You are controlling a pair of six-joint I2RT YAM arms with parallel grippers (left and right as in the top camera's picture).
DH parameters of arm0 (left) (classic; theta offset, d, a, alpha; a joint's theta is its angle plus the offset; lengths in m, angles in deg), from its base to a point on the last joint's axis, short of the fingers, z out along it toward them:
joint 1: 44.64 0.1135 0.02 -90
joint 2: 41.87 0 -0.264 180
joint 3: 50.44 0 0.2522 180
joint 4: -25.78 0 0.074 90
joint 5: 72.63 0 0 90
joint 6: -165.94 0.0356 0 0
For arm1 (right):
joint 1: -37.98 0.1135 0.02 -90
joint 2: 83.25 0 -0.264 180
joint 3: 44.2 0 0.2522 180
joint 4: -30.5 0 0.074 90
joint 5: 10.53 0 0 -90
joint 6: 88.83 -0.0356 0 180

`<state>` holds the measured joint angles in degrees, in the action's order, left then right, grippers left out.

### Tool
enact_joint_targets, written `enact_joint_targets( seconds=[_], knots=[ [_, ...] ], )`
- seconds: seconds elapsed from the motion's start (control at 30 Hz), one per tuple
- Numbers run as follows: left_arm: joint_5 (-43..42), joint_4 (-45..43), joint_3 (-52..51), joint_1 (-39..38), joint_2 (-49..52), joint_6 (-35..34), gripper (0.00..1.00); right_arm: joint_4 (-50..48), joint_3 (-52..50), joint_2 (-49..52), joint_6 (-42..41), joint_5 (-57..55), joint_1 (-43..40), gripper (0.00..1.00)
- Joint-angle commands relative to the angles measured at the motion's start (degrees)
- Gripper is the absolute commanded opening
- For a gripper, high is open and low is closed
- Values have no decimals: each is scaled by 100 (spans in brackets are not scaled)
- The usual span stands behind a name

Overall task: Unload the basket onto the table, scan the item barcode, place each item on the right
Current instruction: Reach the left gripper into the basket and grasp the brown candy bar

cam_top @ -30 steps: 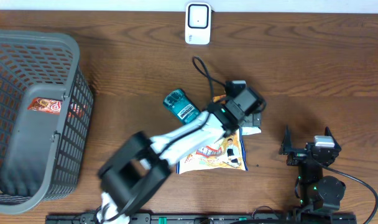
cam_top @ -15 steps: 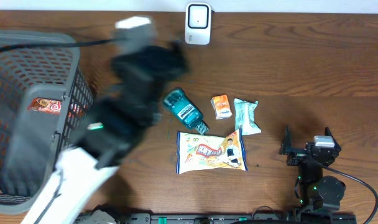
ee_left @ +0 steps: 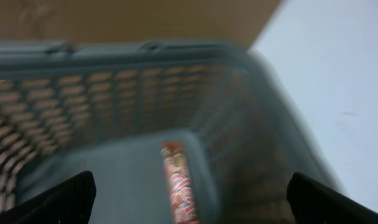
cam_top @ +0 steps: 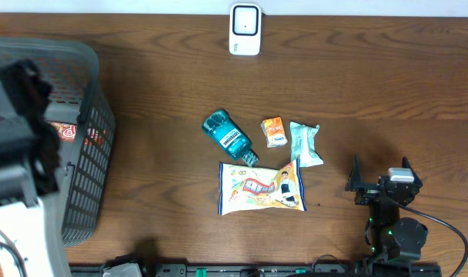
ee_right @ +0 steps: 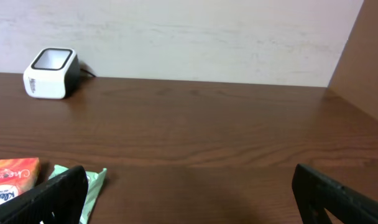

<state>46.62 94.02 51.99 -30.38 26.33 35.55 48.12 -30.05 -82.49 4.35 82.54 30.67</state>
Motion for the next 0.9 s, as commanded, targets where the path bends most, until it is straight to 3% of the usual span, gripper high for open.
enact_joint_targets(
  seconds=[0.0, 0.23, 0.53, 0.87],
  knots=[
    [-1005, 162, -31, 935, 621, -387, 98, 24, -7, -9, -13, 9, 24, 99],
    [-2686, 120, -31, 1781, 2142, -109, 98, 22, -7, -9, -13, 9, 24, 99],
    [-2712, -295, -31, 1652, 3960, 245, 98, 22, -7, -9, -13, 9, 24, 99],
    [-2715, -446, -35, 1650, 4828, 247, 98, 24, -7, -9, -13, 9, 24, 99]
  ],
)
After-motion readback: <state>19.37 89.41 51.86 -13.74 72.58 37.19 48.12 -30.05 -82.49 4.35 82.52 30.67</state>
